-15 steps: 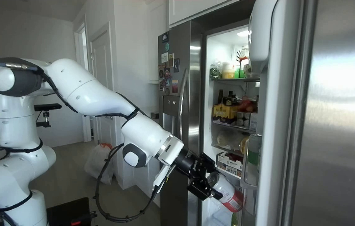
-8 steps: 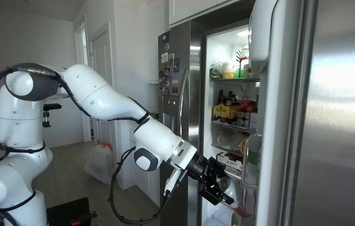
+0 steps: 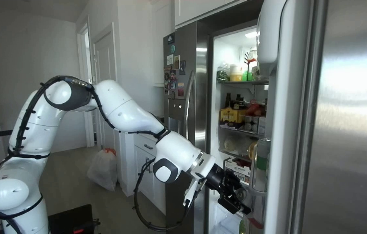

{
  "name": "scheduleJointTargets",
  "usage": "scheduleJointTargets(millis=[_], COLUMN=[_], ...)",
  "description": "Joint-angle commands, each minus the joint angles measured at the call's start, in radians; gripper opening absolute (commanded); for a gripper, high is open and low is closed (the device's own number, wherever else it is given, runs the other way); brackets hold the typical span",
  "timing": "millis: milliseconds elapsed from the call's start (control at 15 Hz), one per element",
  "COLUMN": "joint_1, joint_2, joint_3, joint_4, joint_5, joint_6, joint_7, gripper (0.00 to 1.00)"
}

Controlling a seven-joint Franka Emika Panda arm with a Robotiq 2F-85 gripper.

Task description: Put the soda can in the compartment on the fridge door

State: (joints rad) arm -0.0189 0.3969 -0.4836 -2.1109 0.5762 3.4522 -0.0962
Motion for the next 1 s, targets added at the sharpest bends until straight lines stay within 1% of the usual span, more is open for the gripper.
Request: scheduleJointTargets(millis=[0, 133, 200, 467, 733, 867, 933], joint_1=[0.157, 0.205, 0.218, 0.238, 0.264, 0.29, 0.311], joint_2=[0.12, 0.171, 0.191, 0.214, 0.208, 0.202, 0.201], joint_3=[-0.151, -0.196, -0.209, -0.232, -0.28, -0.317, -0.346], joint_4=[0.072, 0.059, 0.051, 0.013, 0.038, 0.052, 0.063], joint_5=[0.048, 0.058, 0.067, 0.106, 0.17, 0.199, 0.212], joint_6=[0.001, 0.003, 0.002, -0.002, -0.078, -0.135, -0.179], joint_7=[0.07, 0.116, 0.134, 0.159, 0.159, 0.162, 0.166], gripper=[0.49, 0.49, 0.49, 0.49, 0.49, 0.49, 0.49])
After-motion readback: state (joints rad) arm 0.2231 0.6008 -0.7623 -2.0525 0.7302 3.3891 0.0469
